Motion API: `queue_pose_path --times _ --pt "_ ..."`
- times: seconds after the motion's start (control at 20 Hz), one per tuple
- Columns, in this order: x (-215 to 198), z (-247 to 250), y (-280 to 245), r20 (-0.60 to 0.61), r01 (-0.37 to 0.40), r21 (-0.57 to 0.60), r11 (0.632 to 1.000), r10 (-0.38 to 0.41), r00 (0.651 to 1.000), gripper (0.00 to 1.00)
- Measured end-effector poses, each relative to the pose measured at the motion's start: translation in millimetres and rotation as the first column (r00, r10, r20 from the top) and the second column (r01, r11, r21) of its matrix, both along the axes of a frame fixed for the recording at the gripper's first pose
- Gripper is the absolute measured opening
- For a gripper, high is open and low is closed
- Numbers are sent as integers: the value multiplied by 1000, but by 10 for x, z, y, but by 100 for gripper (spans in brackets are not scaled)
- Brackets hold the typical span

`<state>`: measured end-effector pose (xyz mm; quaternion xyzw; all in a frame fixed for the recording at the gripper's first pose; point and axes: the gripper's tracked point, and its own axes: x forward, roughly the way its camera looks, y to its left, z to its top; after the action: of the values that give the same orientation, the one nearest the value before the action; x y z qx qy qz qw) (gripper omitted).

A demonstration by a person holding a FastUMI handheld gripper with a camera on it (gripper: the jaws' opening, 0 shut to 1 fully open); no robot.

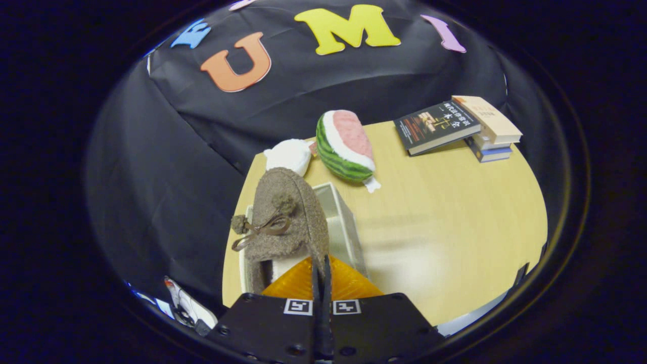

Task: Open the storage box then place both shoes into the box .Put the left shoe in first, then the right shoe, with the right side of both shoes facing outward in a uniform manner.

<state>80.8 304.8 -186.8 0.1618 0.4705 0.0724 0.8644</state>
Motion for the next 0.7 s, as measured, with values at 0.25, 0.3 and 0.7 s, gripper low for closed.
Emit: queue_pose_path --times 0.25,0.3,0.7 --pt "55 -406 109 -38 13 -149 989 -19 999 0" --pt "60 -480 102 -47 16 -178 984 -24 999 0" --pt "75 -1009 65 -104 -12 -347 938 -26 994 0"
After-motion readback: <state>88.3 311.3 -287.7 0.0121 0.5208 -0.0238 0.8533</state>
